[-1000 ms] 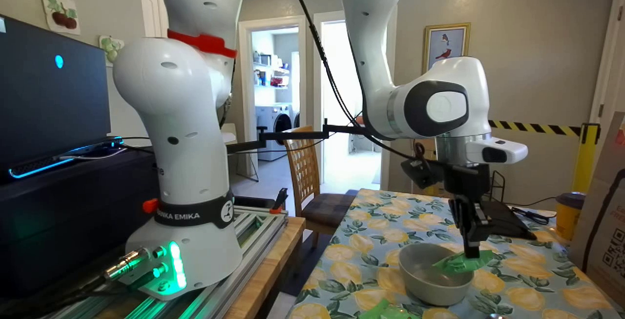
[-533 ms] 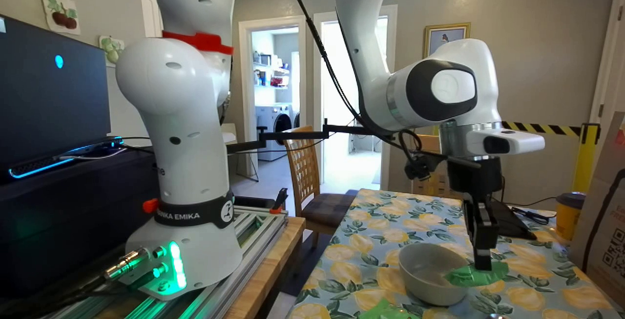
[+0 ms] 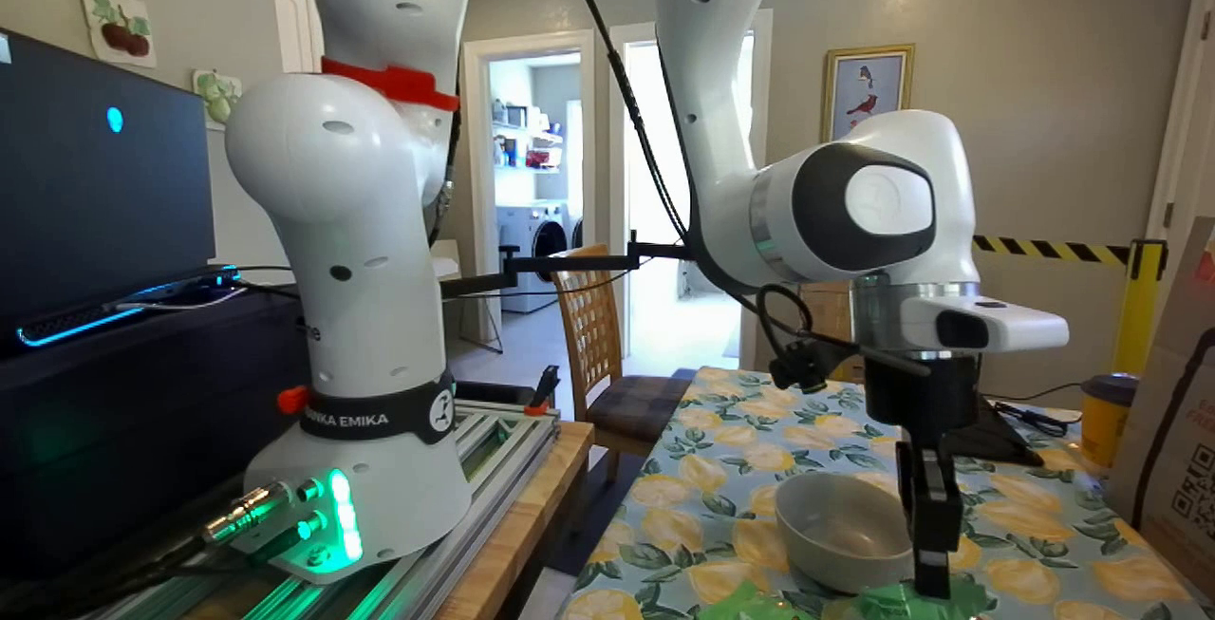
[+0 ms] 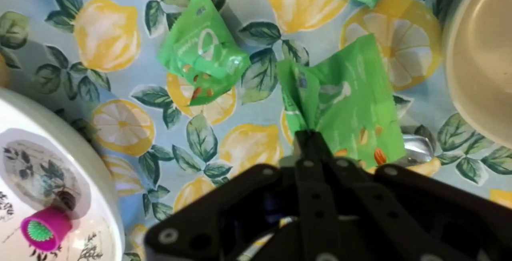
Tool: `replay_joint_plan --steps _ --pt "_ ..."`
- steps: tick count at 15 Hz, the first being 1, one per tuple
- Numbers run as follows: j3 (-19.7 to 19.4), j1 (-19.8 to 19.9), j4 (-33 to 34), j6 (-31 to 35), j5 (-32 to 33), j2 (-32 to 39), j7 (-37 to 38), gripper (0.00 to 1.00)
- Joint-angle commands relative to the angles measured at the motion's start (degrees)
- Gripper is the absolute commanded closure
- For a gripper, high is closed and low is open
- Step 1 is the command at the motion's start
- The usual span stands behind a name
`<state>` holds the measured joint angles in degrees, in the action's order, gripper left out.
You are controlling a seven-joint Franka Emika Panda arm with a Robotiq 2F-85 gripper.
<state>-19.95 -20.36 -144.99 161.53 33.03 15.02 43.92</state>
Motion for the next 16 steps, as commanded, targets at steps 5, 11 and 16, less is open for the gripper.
replay_joint_plan --steps 5,11,16 --pt "-3.1 0.0 1.7 11.9 2.6 9.4 2.6 0.97" --pt "-4.7 -2.1 0.2 14.2 2.4 9.5 3.4 0.49" --pt "-13.3 -10.2 -1.8 14.8 5.2 7.0 6.9 0.13"
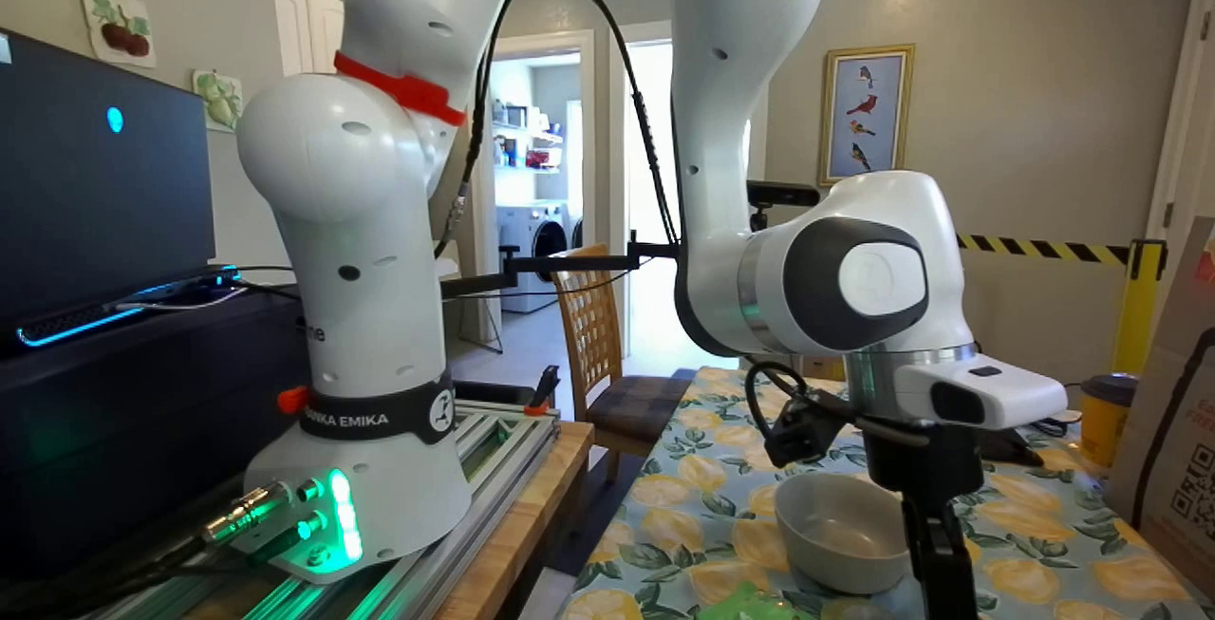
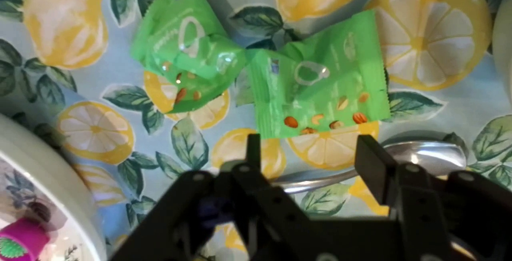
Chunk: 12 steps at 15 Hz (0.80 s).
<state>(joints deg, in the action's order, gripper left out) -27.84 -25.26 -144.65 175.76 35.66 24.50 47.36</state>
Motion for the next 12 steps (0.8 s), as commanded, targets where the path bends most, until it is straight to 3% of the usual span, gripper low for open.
replay_joint_plan --steps 1,3,6,12 --pt "-6.9 -6.9 -2.7 -0.3 2.5 -3.2 4.1 0.05" --pt "-8.8 -8.8 -3.8 -0.2 2.2 -5.1 5.2 0.00" --pt "-7.6 -8.0 -6.3 -0.1 1.6 -9.0 3.0 0.00" --pt "-2.2 -2.2 -14.7 -1.3 -0.3 -20.9 -6.0 0.00"
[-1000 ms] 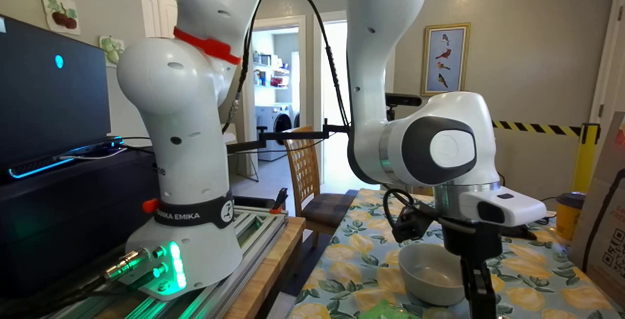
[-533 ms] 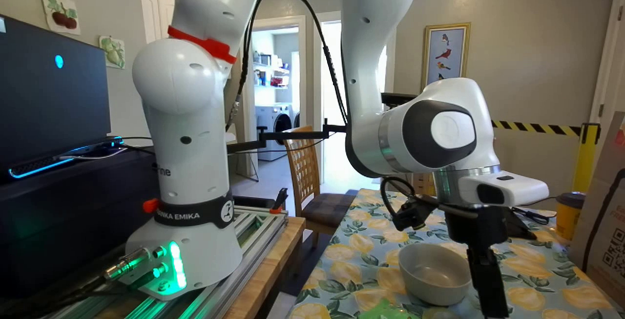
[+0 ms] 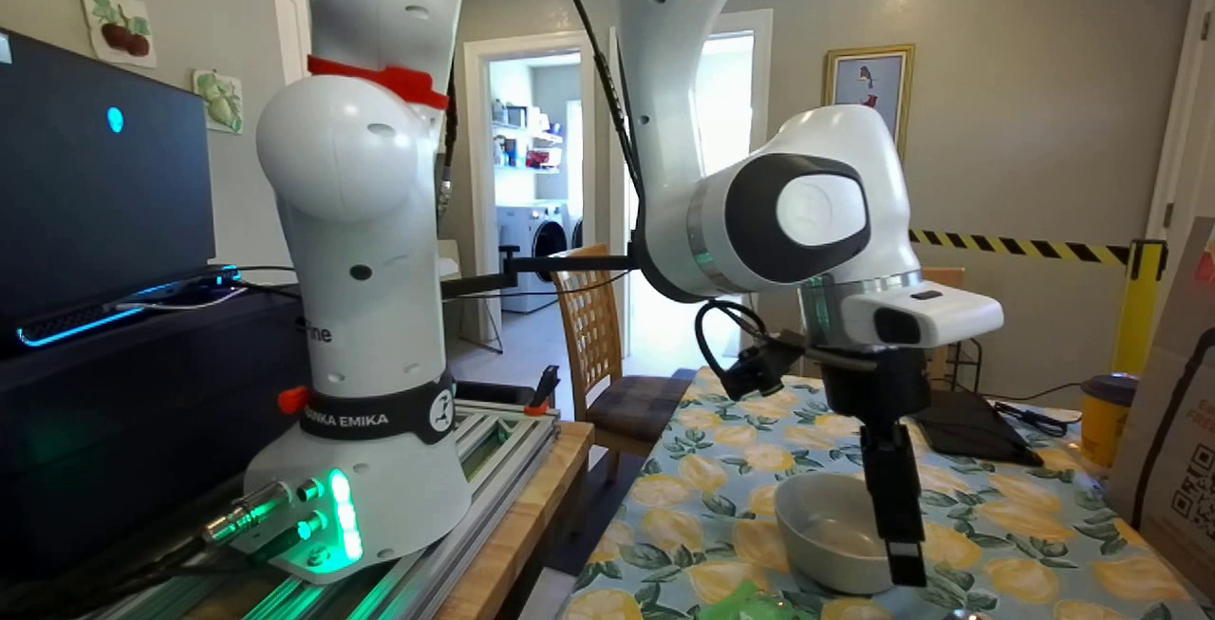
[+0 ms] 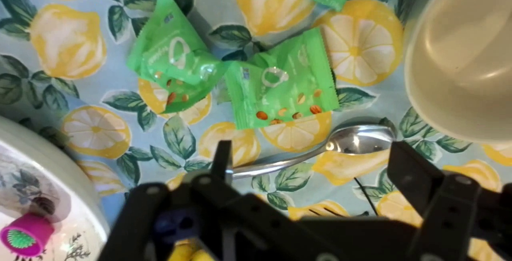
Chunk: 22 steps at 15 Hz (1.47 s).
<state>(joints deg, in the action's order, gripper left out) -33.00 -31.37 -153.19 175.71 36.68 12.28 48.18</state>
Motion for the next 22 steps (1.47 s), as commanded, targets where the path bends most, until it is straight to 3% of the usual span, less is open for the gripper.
replay_joint_plan --steps 1,2,3,5,6,9,15,17,19,20,22 --pt "4.7 5.2 -8.0 -3.0 -3.2 -11.2 -9.9 0.00" --pt "5.7 5.9 -9.5 -4.0 -5.4 -13.1 -12.1 0.00" --pt "14.7 11.3 -4.6 -6.2 -13.4 -9.0 -15.7 0.00" --pt "16.9 12.0 -5.3 -10.3 -21.9 -12.5 -21.7 0.00" --pt "22.3 16.7 -4.9 -13.7 -25.8 -14.3 -24.5 0.00" --pt "26.4 21.3 -3.9 -20.1 -30.3 -17.4 -28.9 0.00" --pt "32.5 29.7 -3.5 -34.3 -21.4 -23.5 -24.1 0.00" --pt "34.6 31.7 -4.0 -35.3 -16.8 -25.0 -22.9 0.00" --pt "36.7 33.8 -5.3 -32.1 -9.7 -26.5 -19.8 0.00" --pt "35.8 32.8 -3.7 -33.6 -15.2 -24.2 -23.0 0.00" --pt "37.0 33.7 -3.8 -33.1 -11.9 -24.9 -21.0 0.00"
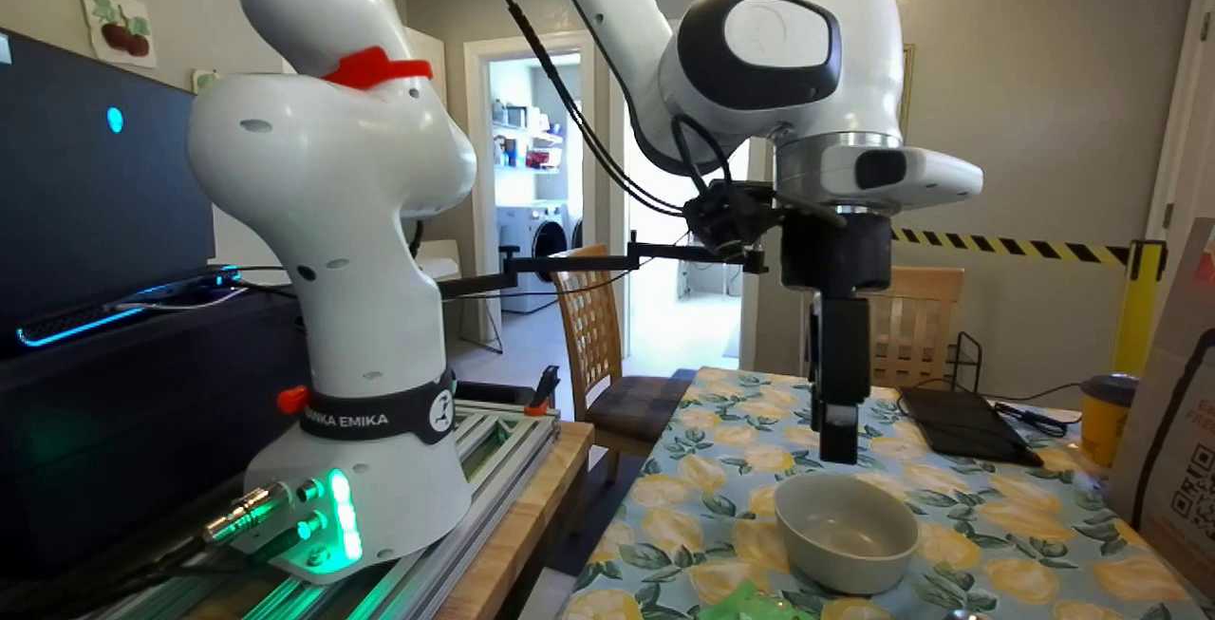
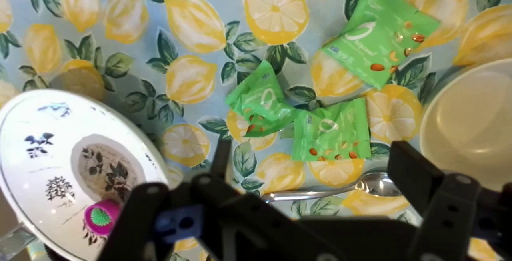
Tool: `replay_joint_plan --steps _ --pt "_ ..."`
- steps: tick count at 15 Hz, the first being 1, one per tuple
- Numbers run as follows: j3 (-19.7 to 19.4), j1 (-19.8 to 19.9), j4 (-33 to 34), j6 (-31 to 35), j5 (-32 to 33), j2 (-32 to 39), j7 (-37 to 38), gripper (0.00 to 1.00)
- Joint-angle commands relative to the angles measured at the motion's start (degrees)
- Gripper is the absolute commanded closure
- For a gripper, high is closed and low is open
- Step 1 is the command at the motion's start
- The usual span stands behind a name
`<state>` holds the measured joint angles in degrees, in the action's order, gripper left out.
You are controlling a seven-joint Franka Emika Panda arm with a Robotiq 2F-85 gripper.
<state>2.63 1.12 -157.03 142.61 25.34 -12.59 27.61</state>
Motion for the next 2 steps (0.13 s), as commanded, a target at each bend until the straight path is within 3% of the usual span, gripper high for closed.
replay_joint_plan --steps 1,2 --pt "1.5 1.3 -0.1 0.1 -0.3 -0.2 -0.3 0.00" --pt "1.6 1.4 -0.1 0.2 -0.2 -0.3 -0.3 0.00"
